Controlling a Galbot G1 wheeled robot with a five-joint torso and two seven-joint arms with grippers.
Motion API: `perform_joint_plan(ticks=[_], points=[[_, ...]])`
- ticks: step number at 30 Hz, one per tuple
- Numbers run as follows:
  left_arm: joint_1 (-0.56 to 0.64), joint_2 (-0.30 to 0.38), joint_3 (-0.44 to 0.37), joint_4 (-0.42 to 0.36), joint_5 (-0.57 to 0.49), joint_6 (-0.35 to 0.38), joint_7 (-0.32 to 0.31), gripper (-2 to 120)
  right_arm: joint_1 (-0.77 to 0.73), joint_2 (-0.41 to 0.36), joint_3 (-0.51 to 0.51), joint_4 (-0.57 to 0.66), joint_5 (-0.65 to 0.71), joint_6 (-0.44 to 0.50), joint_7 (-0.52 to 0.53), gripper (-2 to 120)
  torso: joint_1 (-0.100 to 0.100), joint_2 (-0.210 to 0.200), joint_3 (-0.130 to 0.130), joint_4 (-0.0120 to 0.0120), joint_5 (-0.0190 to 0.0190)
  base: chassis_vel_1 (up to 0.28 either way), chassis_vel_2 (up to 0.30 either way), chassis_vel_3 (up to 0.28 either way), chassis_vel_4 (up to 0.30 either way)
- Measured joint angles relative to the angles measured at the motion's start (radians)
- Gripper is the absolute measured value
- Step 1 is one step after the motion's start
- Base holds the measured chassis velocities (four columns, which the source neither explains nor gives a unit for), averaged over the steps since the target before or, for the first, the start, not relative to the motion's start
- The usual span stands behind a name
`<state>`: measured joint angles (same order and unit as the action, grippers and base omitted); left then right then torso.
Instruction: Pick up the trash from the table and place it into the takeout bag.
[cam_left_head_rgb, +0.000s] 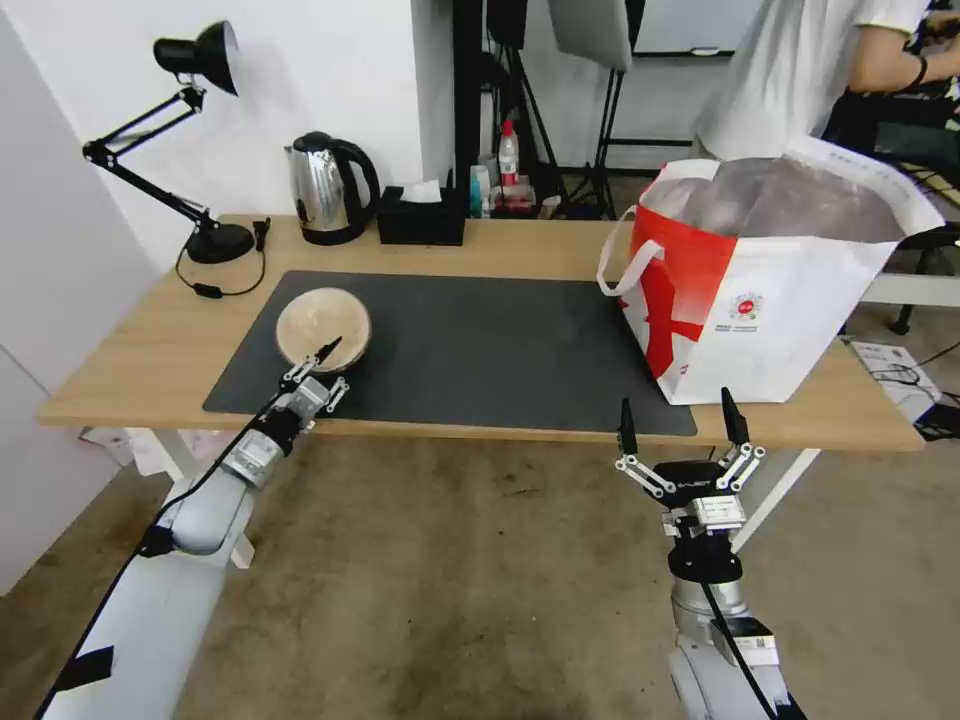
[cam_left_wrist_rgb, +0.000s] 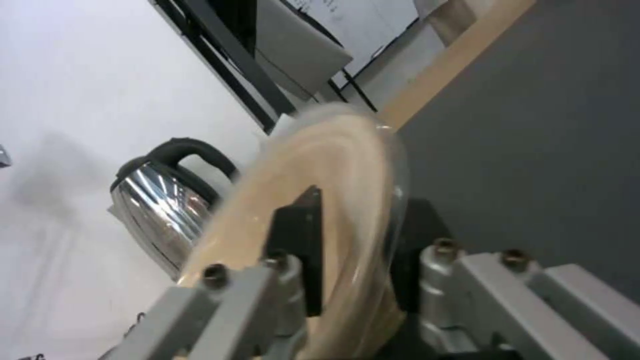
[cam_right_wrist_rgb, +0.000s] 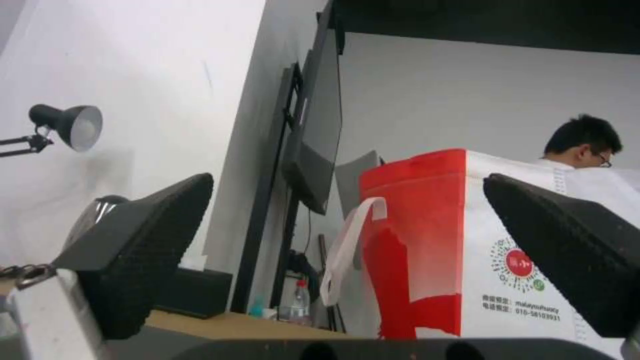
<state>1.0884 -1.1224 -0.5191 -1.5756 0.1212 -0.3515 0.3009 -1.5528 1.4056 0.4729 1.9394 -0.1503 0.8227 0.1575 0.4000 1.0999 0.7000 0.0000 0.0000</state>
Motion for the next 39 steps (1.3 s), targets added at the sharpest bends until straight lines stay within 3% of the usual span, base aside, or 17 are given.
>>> perform_joint_plan(ticks=[4, 7, 22, 39], points=[[0.002, 0.003, -0.003, -0.007, -0.004, 0.0, -0.001, 3, 0.0, 0.0, 0.0, 0.0, 0.0, 0.0, 0.0, 100, 0.0, 0.0, 0.0, 0.0, 0.0, 0.0, 0.0, 0.0, 0.0], [0.002, 0.006, -0.004, -0.011, -0.013, -0.001, -0.001, 1, 0.0, 0.0, 0.0, 0.0, 0.0, 0.0, 0.0, 100, 0.0, 0.0, 0.0, 0.0, 0.0, 0.0, 0.0, 0.0, 0.0], [-0.002, 0.042, 0.005, -0.042, -0.035, -0.003, -0.044, 1, 0.0, 0.0, 0.0, 0.0, 0.0, 0.0, 0.0, 100, 0.0, 0.0, 0.0, 0.0, -0.0001, 0.0, 0.0, 0.0, 0.0], [-0.121, 0.184, 0.124, -0.099, -0.152, -0.021, -0.126, 1, 0.0, 0.0, 0.0, 0.0, 0.0, 0.0, 0.0, 100, 0.0, 0.0, 0.0, 0.0, -0.0001, 0.0, 0.0, 0.0, 0.0]])
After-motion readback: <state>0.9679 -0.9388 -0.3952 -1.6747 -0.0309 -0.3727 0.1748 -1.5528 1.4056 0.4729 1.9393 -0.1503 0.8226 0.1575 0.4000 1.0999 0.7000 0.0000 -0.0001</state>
